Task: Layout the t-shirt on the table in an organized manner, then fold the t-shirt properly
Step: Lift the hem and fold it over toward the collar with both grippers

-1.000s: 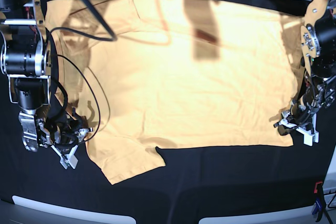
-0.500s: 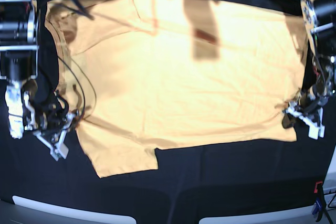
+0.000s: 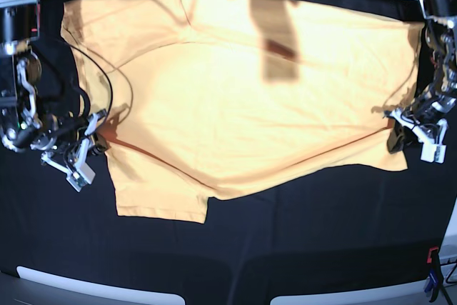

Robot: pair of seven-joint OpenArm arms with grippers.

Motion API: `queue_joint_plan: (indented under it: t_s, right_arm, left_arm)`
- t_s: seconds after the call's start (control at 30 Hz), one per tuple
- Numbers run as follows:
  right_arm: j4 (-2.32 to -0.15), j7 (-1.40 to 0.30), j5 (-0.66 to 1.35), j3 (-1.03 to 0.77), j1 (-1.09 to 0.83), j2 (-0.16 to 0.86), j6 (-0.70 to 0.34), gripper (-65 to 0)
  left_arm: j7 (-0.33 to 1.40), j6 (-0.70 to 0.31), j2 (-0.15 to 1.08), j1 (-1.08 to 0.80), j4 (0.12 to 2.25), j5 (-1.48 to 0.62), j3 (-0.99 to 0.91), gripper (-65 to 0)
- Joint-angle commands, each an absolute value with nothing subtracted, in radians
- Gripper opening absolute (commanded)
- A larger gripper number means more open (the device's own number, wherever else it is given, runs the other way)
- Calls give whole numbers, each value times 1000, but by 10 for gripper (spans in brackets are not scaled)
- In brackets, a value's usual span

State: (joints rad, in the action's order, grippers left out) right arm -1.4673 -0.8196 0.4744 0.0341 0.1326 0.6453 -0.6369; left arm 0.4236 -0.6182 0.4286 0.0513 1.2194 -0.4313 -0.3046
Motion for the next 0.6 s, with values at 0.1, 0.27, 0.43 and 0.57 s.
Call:
queue_joint_plan:
  t_s: [0.1,0.27,0.43,0.57]
  right_arm:
    - [-1578,-812,484,-103,35,670,-638,-650]
    - [-1687,-815,531,-237,-113,670,-639,-650]
    - [-1792,-816,535,-347,-240,670,-639,-650]
    - [-1852,-816,536,-426,-326,660,-639,-650]
  left_arm:
    - [405,-621,446,9,1299,-519,-390,-650]
    - [489,-644,447,-39,1340,-597,-453,-650]
    - [503,-644,447,-86,1379,-597,-493,-650]
    - [505,-645,447,-139,1412,-596,-524,-650]
